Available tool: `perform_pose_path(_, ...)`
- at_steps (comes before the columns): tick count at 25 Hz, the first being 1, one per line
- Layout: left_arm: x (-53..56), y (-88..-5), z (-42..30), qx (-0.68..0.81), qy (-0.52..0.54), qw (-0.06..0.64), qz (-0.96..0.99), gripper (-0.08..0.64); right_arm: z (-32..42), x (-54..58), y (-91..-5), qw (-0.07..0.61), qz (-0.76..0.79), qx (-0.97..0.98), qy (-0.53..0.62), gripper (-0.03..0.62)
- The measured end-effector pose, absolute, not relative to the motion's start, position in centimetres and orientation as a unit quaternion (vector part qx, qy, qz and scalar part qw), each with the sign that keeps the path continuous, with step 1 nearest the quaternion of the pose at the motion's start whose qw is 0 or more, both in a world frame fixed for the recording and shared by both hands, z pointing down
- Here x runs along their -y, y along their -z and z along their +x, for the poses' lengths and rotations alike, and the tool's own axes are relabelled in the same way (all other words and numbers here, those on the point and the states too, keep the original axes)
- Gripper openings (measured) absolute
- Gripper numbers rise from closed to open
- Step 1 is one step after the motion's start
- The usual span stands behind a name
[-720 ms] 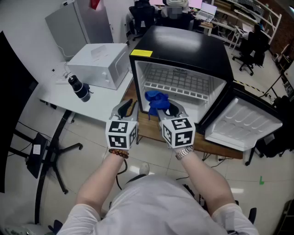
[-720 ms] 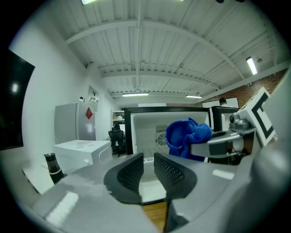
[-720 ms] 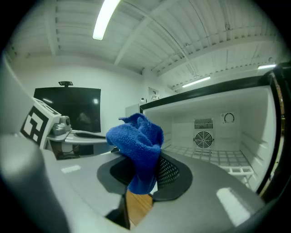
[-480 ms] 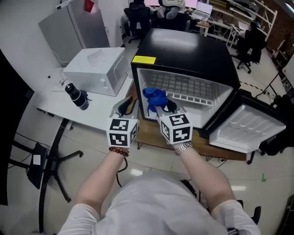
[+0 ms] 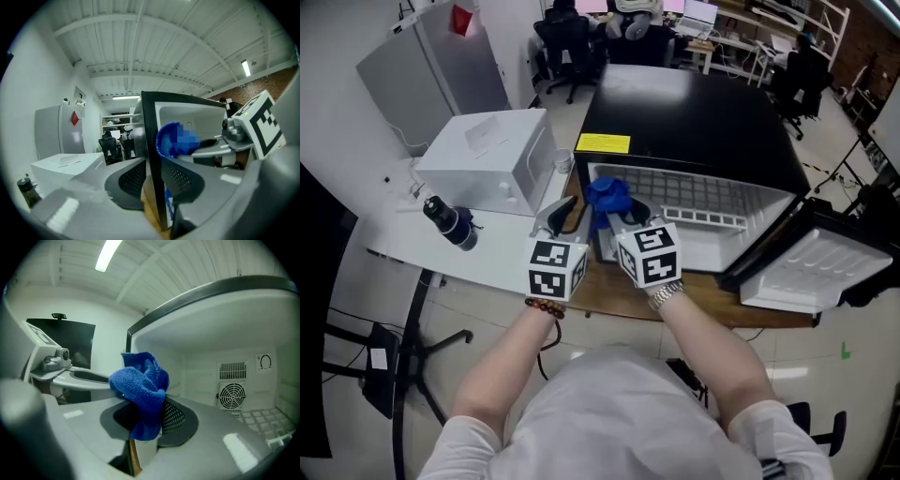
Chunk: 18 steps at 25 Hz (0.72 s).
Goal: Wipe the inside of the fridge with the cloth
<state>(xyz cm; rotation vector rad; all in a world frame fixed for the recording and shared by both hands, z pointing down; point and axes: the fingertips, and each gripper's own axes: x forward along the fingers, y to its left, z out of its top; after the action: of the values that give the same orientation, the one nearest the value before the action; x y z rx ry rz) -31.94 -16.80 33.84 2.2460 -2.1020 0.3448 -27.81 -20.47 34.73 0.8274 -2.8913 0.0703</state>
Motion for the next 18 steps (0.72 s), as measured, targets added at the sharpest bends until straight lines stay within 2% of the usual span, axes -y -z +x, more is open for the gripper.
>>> perform_pose_path(18,18.2,-34.7,-32.1,0.633,-0.099,0.02,0.767,0.13,-29.7,23.3,-35.2,0.047,0.336,0.941,-0.008,0.091)
